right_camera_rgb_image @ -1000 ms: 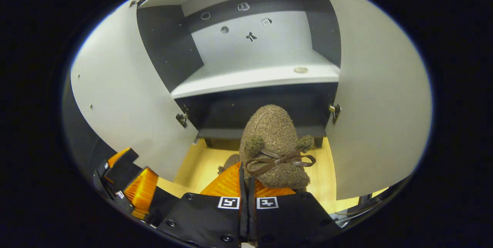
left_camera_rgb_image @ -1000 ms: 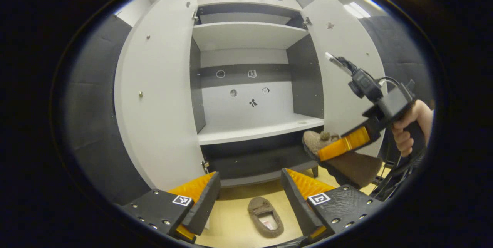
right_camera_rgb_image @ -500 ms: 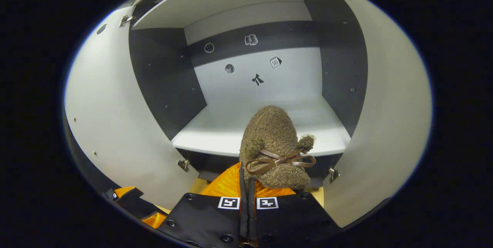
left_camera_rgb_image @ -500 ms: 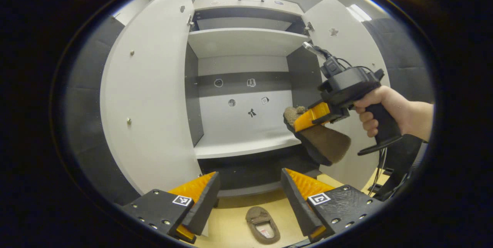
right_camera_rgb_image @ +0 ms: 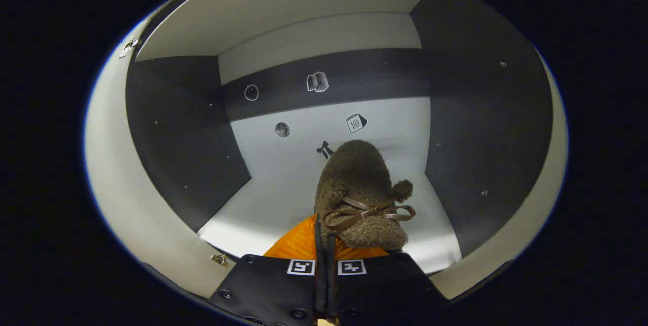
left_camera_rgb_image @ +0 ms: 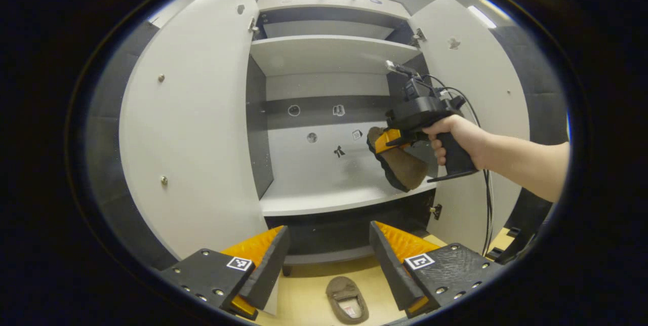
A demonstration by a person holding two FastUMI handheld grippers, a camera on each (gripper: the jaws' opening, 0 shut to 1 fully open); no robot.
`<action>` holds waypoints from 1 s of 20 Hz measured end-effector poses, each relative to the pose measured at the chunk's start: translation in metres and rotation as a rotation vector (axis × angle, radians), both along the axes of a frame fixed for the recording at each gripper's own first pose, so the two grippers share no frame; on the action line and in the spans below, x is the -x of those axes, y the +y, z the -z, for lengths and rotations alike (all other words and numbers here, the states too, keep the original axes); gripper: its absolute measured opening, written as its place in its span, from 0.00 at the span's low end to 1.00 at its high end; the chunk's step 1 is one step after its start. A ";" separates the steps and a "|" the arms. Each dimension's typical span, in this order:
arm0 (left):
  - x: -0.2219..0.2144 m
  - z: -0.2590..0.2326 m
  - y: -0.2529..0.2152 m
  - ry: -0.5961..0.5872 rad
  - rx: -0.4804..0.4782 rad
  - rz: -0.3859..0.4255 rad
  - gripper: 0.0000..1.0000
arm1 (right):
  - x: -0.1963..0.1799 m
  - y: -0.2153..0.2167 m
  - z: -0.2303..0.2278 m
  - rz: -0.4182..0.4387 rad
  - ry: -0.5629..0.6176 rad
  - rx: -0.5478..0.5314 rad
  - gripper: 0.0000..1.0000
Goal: Grab one shoe with the right hand and put it into the shoe cabinet, grab the other shoe with the left hand and put it into the shoe cabinet; then close the right door with the right hand and the left door with the left hand.
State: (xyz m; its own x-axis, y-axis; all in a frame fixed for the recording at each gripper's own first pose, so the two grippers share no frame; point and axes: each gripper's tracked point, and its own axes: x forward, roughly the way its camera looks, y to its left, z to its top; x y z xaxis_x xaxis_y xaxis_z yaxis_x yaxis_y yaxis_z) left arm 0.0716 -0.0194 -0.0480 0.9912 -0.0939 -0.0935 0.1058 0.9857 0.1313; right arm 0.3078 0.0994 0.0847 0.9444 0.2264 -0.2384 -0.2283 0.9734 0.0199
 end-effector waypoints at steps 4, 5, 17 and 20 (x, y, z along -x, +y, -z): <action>-0.014 0.000 0.003 0.020 0.014 -0.028 0.93 | -0.041 -0.002 -0.011 0.011 -0.043 0.044 0.02; -0.015 -0.001 0.005 0.021 0.013 -0.037 0.93 | -0.052 -0.002 -0.013 0.015 -0.058 0.050 0.00; -0.016 0.000 0.005 0.034 -0.011 -0.089 0.93 | -0.103 0.006 0.039 0.032 -0.022 0.104 0.13; -0.014 0.000 0.006 0.034 -0.017 -0.097 0.93 | -0.102 0.016 0.047 0.013 0.017 0.079 0.14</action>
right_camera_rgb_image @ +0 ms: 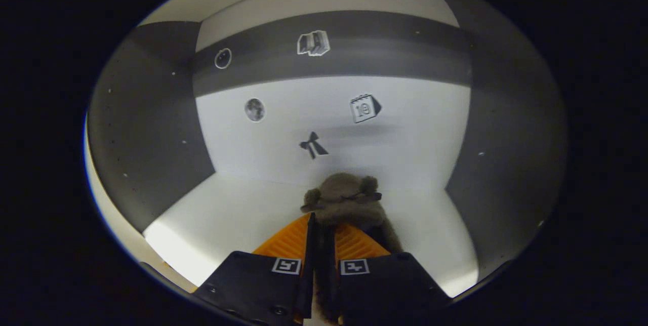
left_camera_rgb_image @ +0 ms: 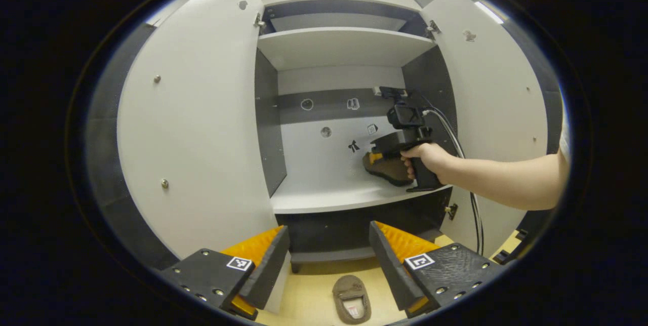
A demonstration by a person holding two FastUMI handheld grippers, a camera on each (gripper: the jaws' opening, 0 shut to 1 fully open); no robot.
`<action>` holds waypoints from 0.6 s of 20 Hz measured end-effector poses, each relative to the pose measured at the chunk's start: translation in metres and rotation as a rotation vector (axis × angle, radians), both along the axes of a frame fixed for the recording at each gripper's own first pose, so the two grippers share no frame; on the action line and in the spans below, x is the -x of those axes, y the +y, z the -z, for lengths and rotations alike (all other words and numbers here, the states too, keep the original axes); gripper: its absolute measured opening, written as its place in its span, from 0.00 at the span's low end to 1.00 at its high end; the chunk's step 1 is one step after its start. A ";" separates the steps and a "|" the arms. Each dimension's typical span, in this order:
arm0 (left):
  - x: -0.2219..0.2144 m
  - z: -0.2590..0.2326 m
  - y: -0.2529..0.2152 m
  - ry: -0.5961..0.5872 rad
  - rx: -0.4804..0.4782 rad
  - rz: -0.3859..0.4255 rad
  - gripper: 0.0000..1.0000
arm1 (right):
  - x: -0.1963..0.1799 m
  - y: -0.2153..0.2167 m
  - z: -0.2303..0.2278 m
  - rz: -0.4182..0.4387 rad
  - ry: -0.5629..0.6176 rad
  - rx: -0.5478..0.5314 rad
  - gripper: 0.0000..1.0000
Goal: Grab one shoe with the right hand and put it into the shoe cabinet, grab the other shoe with the left hand and put it into the shoe cabinet; then close the right door with the right hand and the left door with the left hand.
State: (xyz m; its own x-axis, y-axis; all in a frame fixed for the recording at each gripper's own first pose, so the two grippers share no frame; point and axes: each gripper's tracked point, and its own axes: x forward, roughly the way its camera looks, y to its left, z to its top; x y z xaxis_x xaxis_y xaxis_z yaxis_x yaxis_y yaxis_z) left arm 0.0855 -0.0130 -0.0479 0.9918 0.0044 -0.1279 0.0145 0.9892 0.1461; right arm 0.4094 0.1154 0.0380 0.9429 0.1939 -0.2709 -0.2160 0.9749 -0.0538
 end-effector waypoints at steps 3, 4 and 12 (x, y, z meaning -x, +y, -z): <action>0.003 0.001 0.002 0.001 0.000 -0.011 0.93 | 0.006 0.005 0.001 -0.015 0.033 -0.019 0.31; 0.004 0.001 0.002 -0.001 0.004 -0.016 0.93 | 0.009 0.005 0.001 -0.019 0.048 -0.029 0.33; 0.014 0.004 0.003 -0.002 0.022 -0.029 0.93 | 0.053 0.007 -0.016 -0.064 0.074 -0.048 1.00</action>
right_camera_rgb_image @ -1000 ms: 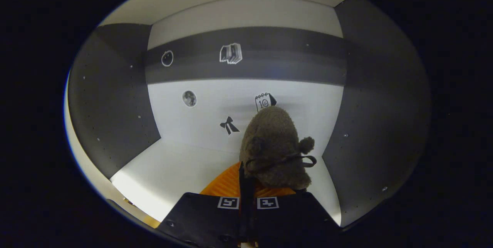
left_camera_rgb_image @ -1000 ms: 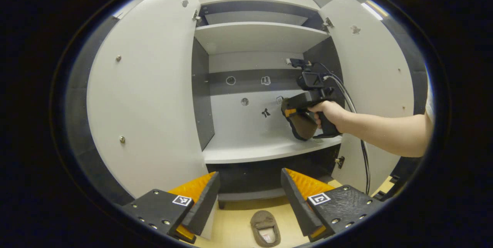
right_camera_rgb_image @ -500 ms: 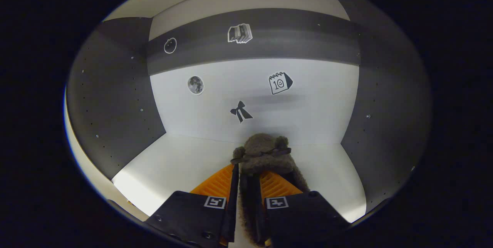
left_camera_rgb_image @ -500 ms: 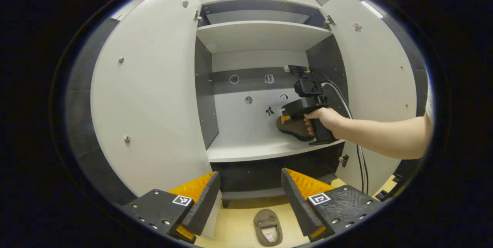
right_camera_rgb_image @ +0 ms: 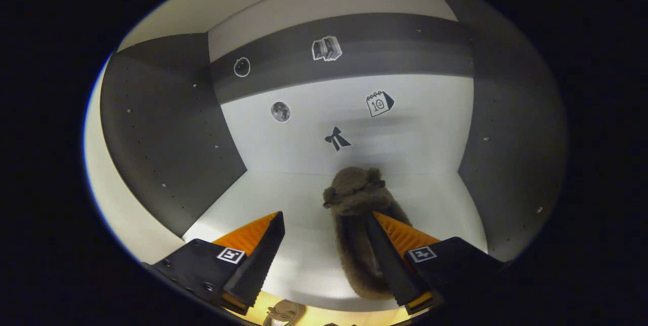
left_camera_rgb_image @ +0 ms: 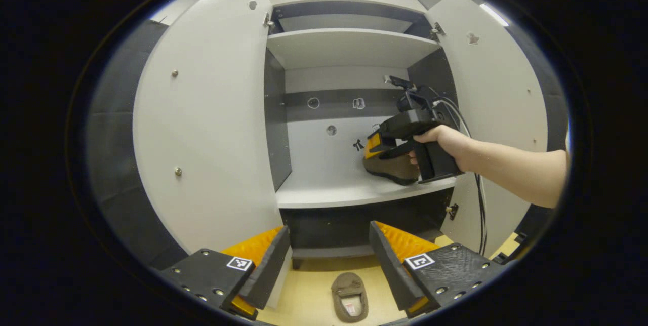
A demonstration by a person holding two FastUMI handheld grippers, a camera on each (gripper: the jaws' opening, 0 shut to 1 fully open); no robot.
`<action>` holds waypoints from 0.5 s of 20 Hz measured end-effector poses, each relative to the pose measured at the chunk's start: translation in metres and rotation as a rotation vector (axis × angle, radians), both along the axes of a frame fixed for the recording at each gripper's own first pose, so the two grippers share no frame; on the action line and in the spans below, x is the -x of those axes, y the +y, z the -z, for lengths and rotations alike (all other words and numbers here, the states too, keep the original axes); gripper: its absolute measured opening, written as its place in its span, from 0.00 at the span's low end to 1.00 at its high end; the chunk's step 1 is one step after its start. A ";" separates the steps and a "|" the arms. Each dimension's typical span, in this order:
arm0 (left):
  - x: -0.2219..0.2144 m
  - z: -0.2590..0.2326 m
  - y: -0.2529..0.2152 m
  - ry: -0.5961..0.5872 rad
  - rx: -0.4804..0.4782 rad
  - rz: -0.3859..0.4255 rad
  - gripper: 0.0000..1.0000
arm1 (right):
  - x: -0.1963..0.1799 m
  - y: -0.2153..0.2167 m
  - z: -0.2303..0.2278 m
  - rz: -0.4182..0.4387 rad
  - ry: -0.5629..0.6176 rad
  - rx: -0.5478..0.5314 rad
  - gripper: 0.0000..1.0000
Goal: Grab one shoe with the right hand and put it into the shoe cabinet, grab the other shoe with the left hand and put it into the shoe cabinet; then close the right door with the right hand and the left door with the left hand.
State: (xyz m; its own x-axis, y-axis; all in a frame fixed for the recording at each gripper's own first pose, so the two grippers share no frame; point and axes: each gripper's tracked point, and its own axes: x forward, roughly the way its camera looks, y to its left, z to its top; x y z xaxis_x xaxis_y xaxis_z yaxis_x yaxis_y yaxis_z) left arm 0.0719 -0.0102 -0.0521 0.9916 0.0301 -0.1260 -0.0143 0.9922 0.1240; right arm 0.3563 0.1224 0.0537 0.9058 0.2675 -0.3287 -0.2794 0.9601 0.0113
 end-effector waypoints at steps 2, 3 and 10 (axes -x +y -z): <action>0.001 0.005 0.003 0.010 -0.015 0.000 0.93 | 0.015 -0.007 -0.009 0.005 -0.028 0.019 0.98; 0.001 0.008 0.005 0.018 -0.023 -0.003 0.93 | 0.023 -0.008 -0.014 0.001 -0.044 0.025 0.98; -0.002 0.062 0.005 0.163 -0.021 0.044 0.93 | 0.083 -0.029 -0.054 0.016 -0.228 0.028 0.98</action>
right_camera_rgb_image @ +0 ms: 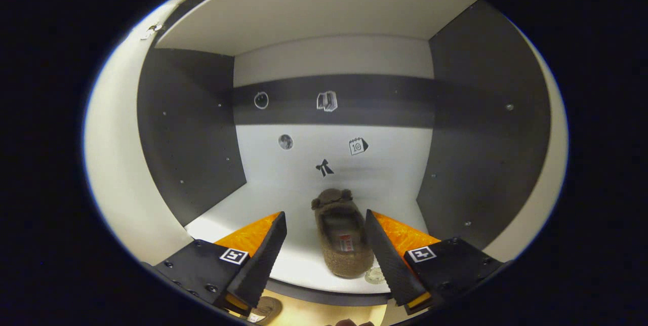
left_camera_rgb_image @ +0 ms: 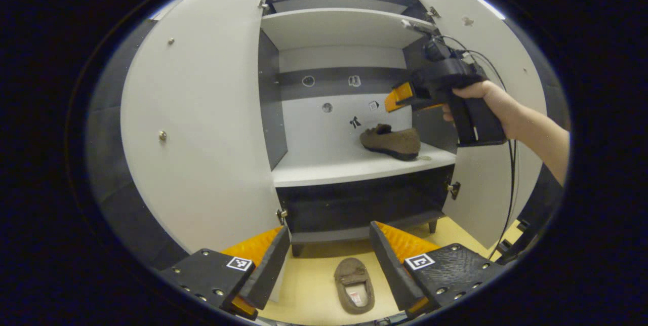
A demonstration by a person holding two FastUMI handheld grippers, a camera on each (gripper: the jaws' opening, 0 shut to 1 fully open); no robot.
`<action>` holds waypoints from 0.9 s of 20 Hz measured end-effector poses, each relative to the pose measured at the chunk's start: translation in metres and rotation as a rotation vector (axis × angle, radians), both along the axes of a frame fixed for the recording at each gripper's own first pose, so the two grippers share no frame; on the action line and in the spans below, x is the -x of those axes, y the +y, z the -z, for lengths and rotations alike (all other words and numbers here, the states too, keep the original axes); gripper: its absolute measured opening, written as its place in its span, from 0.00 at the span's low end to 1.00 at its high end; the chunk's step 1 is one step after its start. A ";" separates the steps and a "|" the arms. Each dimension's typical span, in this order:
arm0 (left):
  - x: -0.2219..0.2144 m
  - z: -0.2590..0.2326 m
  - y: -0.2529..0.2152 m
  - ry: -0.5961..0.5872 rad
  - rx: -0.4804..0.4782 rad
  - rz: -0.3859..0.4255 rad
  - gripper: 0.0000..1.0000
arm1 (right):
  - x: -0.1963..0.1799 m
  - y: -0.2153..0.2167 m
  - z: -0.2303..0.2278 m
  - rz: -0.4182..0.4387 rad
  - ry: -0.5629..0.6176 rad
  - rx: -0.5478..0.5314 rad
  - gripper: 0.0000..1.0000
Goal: Grab one shoe with the right hand and put it into the shoe cabinet, grab the other shoe with the left hand and put it into the shoe cabinet; then close the right door with the right hand and the left door with the left hand.
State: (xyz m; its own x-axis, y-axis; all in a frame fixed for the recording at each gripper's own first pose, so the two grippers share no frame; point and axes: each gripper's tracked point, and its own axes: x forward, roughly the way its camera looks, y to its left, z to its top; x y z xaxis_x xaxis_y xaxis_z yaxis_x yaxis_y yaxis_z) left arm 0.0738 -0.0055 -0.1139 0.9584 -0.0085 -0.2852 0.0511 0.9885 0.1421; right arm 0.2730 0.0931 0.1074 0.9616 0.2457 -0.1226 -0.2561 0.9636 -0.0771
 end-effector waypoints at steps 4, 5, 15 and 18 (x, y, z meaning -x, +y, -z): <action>0.003 0.055 -0.011 0.160 0.047 0.043 0.93 | 0.039 -0.011 0.005 -0.008 -0.053 -0.062 0.98; 0.002 0.068 -0.012 0.188 0.040 0.051 0.93 | 0.045 -0.018 0.007 0.007 -0.066 -0.049 0.98; -0.009 0.190 -0.007 0.498 -0.048 0.128 0.93 | 0.128 -0.042 0.049 0.000 -0.099 0.008 0.93; -0.007 0.223 0.001 0.573 -0.094 0.123 0.93 | 0.163 -0.052 0.060 0.009 -0.102 -0.024 0.93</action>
